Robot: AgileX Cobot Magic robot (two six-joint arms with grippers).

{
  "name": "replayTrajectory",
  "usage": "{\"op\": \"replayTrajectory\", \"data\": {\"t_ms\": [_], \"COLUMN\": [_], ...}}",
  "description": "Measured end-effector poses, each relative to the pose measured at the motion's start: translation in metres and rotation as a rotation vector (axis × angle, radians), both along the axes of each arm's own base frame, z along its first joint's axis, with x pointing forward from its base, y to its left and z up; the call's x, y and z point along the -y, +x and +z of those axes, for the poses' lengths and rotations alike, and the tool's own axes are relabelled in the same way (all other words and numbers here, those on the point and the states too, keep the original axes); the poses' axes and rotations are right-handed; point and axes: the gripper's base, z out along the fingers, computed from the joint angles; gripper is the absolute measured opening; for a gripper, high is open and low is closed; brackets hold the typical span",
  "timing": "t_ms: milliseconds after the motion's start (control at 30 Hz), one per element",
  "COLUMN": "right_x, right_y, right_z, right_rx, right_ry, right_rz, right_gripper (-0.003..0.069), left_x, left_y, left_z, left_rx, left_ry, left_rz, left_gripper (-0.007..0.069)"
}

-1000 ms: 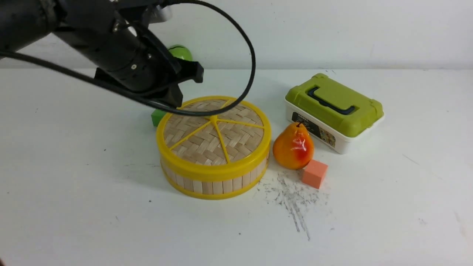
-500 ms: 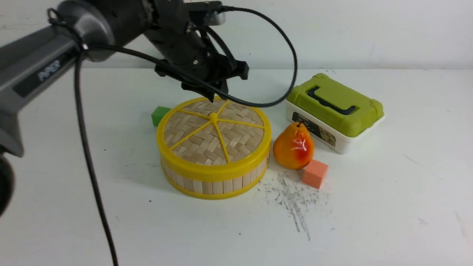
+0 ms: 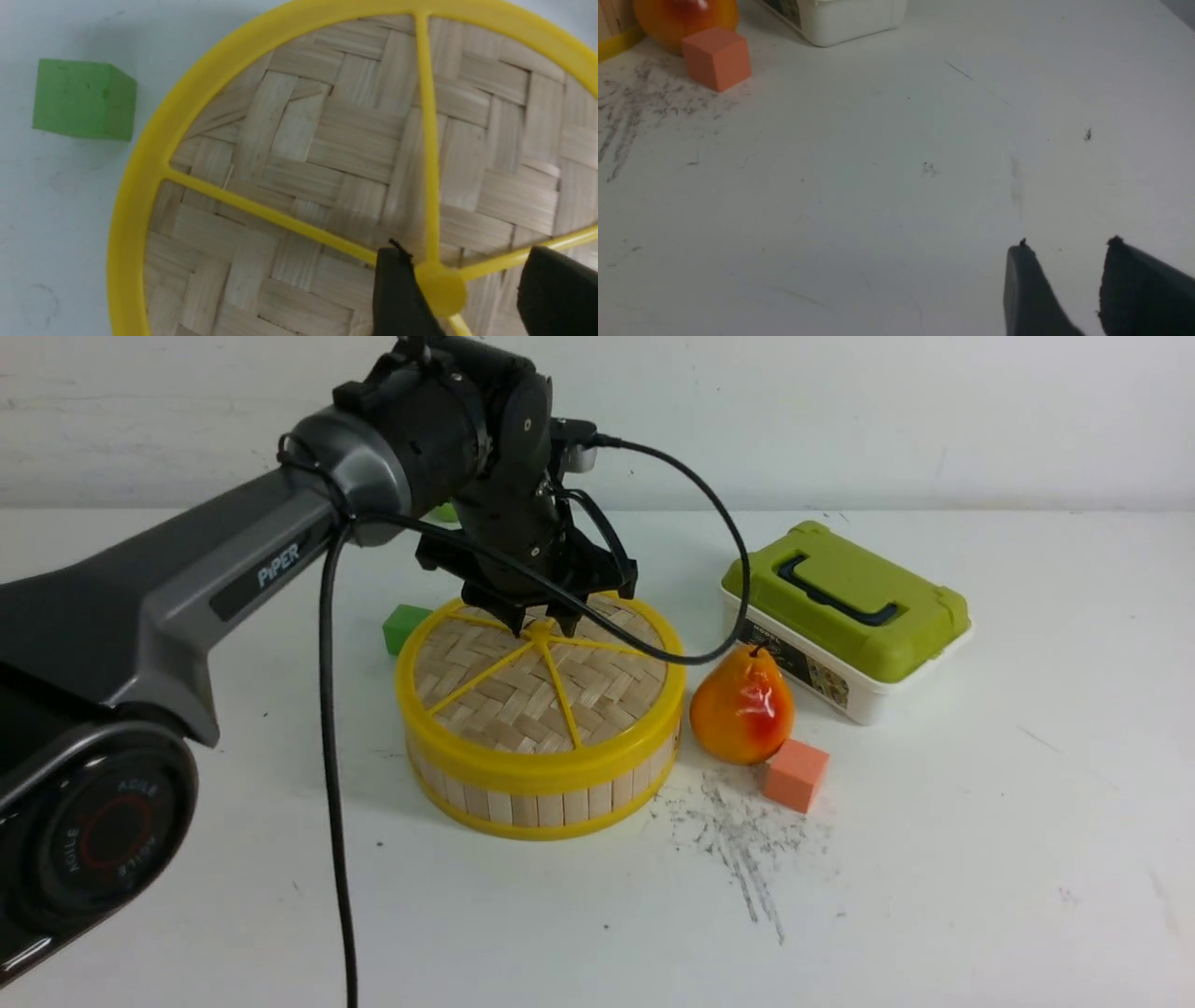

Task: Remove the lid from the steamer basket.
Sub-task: Use the left arm to lift the lid of the steamer

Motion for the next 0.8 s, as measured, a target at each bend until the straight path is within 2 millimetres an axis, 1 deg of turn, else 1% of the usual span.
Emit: {"op": "replayTrajectory", "data": {"t_ms": [67, 233, 333, 367, 433, 467, 700, 767, 800], "right_x": [0.000, 0.000, 0.000, 0.000, 0.000, 0.000, 0.000, 0.000, 0.000], "right_y": [0.000, 0.000, 0.000, 0.000, 0.000, 0.000, 0.000, 0.000, 0.000], "right_z": [0.000, 0.000, 0.000, 0.000, 0.000, 0.000, 0.000, 0.000, 0.000], "right_rx": [0.000, 0.000, 0.000, 0.000, 0.000, 0.000, 0.000, 0.000, 0.000], "right_ry": [0.000, 0.000, 0.000, 0.000, 0.000, 0.000, 0.000, 0.000, 0.000], "right_rz": [0.000, 0.000, 0.000, 0.000, 0.000, 0.000, 0.000, 0.000, 0.000], "right_gripper": [0.0239, 0.0239, 0.0239, 0.0239, 0.0239, 0.0239, 0.0239, 0.0239, 0.0239], "left_x": [0.000, 0.001, 0.001, 0.001, 0.001, 0.000, 0.000, -0.002, -0.003], "left_y": [0.001, 0.001, 0.001, 0.001, 0.001, 0.001, 0.001, -0.002, -0.004], "left_z": [-0.003, -0.004, -0.003, -0.003, -0.003, -0.003, -0.001, 0.005, 0.011], "left_rx": [-0.005, -0.006, -0.004, -0.004, -0.003, -0.004, 0.000, 0.005, 0.012], "left_ry": [0.003, 0.003, 0.002, 0.005, 0.008, 0.010, 0.016, 0.017, 0.019], "left_rz": [0.000, 0.000, 0.000, 0.000, 0.000, 0.001, -0.008, -0.015, -0.016], "left_gripper": [0.0351, 0.0315, 0.0237, 0.0192, 0.0164, 0.0104, 0.0101, 0.0101, 0.0101]}}
